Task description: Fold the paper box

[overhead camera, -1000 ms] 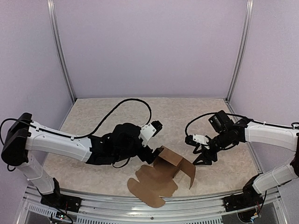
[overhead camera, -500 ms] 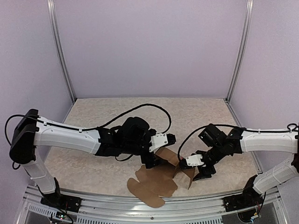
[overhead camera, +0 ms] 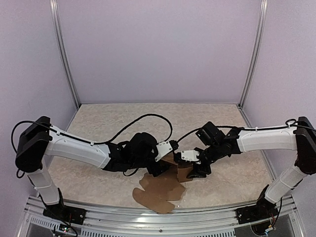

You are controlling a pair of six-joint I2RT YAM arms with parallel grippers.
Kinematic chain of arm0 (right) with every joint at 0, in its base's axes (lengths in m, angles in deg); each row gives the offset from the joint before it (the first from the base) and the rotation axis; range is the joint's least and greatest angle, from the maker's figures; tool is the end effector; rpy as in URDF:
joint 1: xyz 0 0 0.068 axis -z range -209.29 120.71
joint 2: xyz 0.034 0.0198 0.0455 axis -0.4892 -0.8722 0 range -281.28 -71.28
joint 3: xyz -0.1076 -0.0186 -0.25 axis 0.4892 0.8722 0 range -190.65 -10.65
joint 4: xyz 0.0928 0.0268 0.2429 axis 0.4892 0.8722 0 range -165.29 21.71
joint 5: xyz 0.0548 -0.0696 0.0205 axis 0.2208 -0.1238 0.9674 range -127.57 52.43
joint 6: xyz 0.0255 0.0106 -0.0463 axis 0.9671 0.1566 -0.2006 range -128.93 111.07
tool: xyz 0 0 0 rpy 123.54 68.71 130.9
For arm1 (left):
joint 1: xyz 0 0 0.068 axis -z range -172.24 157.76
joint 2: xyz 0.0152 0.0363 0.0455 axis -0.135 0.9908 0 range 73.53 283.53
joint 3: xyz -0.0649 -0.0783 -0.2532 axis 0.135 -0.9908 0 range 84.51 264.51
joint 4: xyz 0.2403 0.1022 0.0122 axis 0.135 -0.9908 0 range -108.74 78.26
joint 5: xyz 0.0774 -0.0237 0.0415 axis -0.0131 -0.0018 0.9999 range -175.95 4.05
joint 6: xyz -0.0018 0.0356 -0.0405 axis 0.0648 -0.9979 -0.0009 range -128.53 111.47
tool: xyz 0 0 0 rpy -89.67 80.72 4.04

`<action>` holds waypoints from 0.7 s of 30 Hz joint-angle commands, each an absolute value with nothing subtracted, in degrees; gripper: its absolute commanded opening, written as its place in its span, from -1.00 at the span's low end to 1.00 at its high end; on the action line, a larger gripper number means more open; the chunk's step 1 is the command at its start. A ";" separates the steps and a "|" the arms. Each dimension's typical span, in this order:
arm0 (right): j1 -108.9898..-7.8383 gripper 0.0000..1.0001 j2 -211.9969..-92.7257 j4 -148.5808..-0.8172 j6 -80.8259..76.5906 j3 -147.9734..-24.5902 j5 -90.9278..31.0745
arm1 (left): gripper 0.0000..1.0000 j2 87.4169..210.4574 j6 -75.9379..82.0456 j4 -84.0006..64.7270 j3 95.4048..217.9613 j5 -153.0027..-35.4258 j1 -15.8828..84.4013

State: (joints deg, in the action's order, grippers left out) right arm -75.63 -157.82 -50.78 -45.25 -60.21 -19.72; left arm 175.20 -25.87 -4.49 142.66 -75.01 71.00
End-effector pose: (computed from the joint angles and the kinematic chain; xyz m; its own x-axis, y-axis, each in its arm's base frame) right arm 0.1906 0.2154 0.1828 -0.0211 -0.8388 -0.5441 -0.9955 0.0677 -0.0657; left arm 0.1772 -0.3364 0.1824 -0.0134 0.6768 -0.7360 0.8504 0.3949 0.3476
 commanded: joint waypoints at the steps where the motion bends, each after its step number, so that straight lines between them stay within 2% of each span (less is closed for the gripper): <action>1: -73.37 0.26 -162.51 -57.34 -41.70 -65.10 -17.71 | 0.72 173.32 -15.47 -6.01 139.02 -65.25 71.65; 7: -70.87 0.24 -167.08 -61.90 -40.22 -67.04 -14.56 | 0.72 171.22 -6.07 -10.95 138.55 -56.28 72.51; 13: -70.69 0.24 -167.12 -64.65 -40.62 -65.67 -12.45 | 0.73 169.35 -2.03 -15.37 139.68 -55.89 72.66; 21: -67.34 0.25 -165.32 -61.78 -43.09 -64.56 -9.16 | 0.97 165.17 -4.57 -19.04 141.22 -65.10 74.73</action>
